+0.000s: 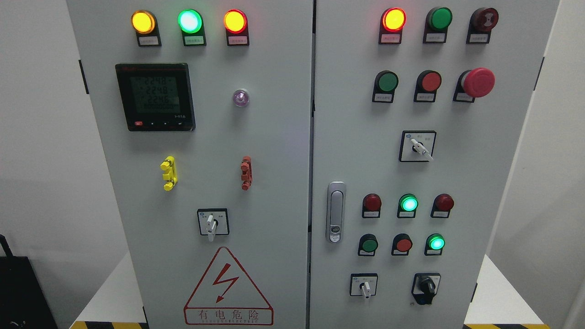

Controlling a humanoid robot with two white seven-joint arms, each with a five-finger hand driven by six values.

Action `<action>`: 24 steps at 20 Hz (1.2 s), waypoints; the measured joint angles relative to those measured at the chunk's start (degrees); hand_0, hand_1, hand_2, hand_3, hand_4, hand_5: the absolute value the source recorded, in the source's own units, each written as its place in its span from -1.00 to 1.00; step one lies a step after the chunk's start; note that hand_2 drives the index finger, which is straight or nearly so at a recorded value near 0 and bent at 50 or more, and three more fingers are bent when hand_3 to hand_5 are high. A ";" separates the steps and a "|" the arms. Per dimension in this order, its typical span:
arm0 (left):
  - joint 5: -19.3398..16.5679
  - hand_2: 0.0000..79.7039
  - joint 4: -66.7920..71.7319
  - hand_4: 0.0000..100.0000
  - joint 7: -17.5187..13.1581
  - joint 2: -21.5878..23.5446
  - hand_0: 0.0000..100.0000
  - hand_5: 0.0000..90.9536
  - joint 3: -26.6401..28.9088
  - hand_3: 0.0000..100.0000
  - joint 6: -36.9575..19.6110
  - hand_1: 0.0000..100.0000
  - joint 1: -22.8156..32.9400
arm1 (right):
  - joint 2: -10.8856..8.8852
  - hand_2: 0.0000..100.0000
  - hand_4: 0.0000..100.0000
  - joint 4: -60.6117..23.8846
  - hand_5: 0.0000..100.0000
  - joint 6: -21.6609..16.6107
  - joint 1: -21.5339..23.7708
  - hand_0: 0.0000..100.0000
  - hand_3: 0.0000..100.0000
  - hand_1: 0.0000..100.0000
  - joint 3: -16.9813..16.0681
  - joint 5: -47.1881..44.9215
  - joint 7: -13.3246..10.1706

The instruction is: Turn on light switch 1

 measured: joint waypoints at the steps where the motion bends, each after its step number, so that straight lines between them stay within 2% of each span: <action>1: -0.20 0.31 -0.41 0.63 1.18 -0.18 -0.69 0.32 -0.14 0.55 1.11 0.20 -0.56 | 0.00 -1.00 -1.00 0.00 -1.00 0.00 0.00 -1.00 -1.00 -1.00 0.00 0.00 0.00; 7: -0.76 0.37 -2.23 0.64 3.31 -1.19 -0.70 0.40 -0.68 0.55 5.11 0.33 -3.39 | 0.00 -1.00 -1.00 0.00 -1.00 0.00 0.00 -1.00 -1.00 -1.00 0.01 0.00 0.00; 18: -0.19 0.40 -3.48 0.59 4.30 -2.58 -0.72 0.38 -1.09 0.40 9.25 0.35 -8.49 | 0.00 -1.00 -1.00 0.00 -1.00 0.00 0.00 -1.00 -1.00 -1.00 0.01 0.00 0.00; 24: -0.03 0.39 -3.79 0.59 7.15 -3.11 -0.72 0.39 -1.23 0.40 12.78 0.37 -11.21 | 0.00 -1.00 -1.00 0.00 -1.00 0.00 0.00 -1.00 -1.00 -1.00 0.02 0.00 0.00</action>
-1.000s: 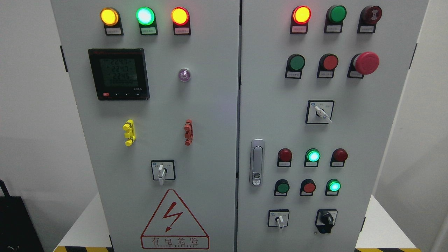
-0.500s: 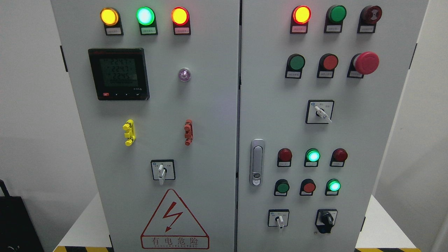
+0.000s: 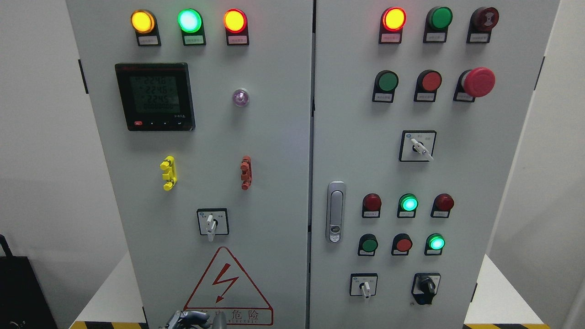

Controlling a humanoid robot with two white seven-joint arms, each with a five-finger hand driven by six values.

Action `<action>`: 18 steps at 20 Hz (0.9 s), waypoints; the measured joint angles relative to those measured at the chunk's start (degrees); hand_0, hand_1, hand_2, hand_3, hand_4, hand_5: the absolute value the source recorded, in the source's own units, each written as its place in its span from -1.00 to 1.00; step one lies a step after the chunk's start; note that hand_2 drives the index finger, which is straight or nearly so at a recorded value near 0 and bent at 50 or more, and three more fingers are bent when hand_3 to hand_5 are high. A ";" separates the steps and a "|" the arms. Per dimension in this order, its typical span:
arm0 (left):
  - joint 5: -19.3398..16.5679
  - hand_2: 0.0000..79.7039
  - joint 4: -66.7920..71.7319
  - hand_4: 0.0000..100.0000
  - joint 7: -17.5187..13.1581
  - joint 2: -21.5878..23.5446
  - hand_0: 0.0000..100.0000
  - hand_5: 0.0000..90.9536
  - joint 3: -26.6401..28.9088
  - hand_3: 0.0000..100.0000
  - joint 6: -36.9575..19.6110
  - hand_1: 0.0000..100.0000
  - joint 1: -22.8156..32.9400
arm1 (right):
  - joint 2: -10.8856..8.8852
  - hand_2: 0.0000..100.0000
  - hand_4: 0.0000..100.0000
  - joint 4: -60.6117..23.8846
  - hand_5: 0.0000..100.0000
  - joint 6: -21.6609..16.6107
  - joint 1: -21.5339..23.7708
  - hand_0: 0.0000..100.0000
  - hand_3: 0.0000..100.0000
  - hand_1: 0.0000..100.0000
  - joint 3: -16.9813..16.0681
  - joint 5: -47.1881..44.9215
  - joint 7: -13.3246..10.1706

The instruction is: Turn on light switch 1

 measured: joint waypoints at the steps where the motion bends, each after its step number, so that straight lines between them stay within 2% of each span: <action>1: 0.01 0.39 -0.03 0.59 0.36 -0.08 -0.72 0.39 -0.02 0.40 0.63 0.37 -0.42 | 0.00 -1.00 -1.00 0.00 -1.00 0.00 0.00 -1.00 -1.00 -1.00 0.00 0.00 0.00; 18: -0.17 0.41 -0.36 0.60 1.93 -1.28 -0.72 0.41 -0.15 0.39 7.96 0.39 -9.25 | 0.00 -1.00 -1.00 0.00 -1.00 0.00 0.00 -1.00 -1.00 -1.00 0.01 0.00 0.00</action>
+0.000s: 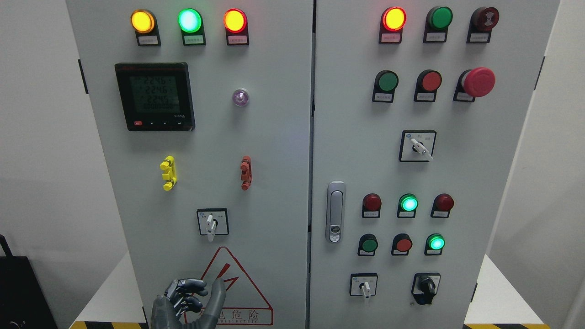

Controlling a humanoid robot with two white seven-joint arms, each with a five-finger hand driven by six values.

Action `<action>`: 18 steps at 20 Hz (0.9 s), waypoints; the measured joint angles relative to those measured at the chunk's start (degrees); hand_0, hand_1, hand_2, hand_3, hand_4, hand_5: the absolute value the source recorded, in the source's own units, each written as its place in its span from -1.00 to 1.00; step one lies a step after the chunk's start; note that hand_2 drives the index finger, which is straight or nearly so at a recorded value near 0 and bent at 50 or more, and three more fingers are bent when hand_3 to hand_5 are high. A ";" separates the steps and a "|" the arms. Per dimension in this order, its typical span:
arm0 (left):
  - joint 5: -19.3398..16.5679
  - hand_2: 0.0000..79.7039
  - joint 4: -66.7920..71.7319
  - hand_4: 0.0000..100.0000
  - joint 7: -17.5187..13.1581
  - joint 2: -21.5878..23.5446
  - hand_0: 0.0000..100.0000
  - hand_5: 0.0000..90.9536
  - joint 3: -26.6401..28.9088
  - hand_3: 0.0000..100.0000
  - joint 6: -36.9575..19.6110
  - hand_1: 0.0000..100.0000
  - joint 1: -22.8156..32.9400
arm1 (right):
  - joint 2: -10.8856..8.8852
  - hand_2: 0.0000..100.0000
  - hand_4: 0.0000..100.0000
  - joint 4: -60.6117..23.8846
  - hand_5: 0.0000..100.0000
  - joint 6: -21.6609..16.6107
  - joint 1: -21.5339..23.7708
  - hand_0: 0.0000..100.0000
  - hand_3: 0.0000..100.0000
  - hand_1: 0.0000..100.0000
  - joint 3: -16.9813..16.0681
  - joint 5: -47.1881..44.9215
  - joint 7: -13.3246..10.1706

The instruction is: Turn on light switch 1

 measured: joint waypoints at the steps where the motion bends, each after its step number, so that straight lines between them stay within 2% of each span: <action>1: -0.01 0.41 -0.01 0.60 0.01 -0.05 -0.71 0.41 0.00 0.39 0.29 0.39 -0.39 | 0.00 -1.00 -1.00 0.00 -1.00 0.00 0.00 -1.00 -1.00 -1.00 0.00 0.00 0.00; 18: -0.20 0.39 -0.05 0.59 1.39 -0.76 -0.77 0.41 -0.10 0.38 3.10 0.36 -4.12 | 0.00 -1.00 -1.00 0.00 -1.00 0.00 0.00 -1.00 -1.00 -1.00 0.00 0.00 0.00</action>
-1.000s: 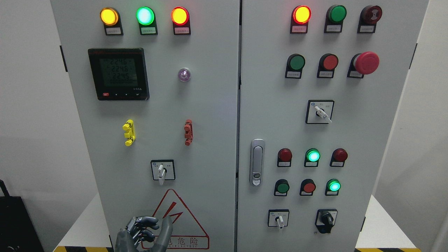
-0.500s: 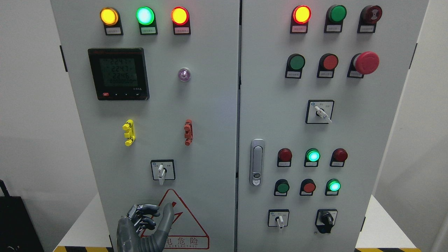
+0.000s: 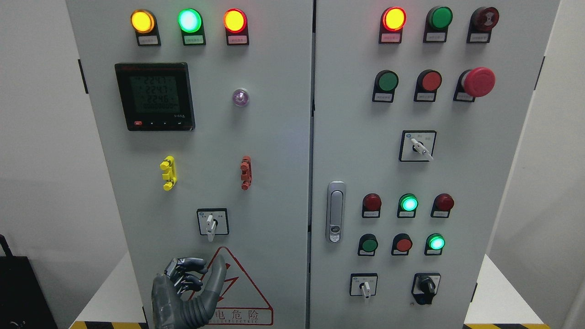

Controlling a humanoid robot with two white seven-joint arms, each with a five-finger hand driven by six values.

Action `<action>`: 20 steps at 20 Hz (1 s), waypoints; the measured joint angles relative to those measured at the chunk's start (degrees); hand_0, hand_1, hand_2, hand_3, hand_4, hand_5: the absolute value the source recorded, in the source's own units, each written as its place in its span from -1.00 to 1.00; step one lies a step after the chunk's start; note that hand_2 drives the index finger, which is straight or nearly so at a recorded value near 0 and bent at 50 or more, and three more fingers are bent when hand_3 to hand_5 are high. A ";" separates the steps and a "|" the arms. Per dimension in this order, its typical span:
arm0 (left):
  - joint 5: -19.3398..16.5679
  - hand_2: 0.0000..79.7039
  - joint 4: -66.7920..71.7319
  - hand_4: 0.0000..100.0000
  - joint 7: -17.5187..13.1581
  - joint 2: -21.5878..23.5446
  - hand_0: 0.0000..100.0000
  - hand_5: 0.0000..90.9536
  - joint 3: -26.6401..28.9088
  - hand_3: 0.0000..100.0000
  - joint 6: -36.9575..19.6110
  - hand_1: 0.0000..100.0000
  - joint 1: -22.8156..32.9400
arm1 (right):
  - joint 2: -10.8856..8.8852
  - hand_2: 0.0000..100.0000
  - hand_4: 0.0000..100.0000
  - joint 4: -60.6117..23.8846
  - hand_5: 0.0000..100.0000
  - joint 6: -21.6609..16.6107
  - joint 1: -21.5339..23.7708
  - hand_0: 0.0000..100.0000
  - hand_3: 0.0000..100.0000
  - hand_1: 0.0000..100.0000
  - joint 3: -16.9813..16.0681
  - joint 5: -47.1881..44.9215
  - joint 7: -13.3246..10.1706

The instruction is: Turn on light switch 1

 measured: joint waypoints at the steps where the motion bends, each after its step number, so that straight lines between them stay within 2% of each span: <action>1: 0.00 0.39 -0.01 0.59 0.02 -0.02 -0.77 0.42 0.00 0.38 0.07 0.36 -0.15 | 0.00 -1.00 -1.00 0.00 -1.00 0.00 0.00 -1.00 -1.00 -1.00 0.00 0.00 0.00; 9: -0.01 0.37 -0.08 0.63 0.13 -0.22 -0.80 0.56 -0.01 0.49 1.26 0.39 -1.34 | -0.01 -1.00 -1.00 0.00 -1.00 0.00 0.00 -1.00 -1.00 -1.00 0.00 0.00 -0.01; 20: -0.03 0.36 -0.14 0.64 0.88 -0.41 -0.82 0.57 0.03 0.50 1.59 0.41 -2.54 | -0.01 -1.00 -1.00 0.00 -1.00 0.00 0.00 -1.00 -1.00 -1.00 0.00 0.00 -0.01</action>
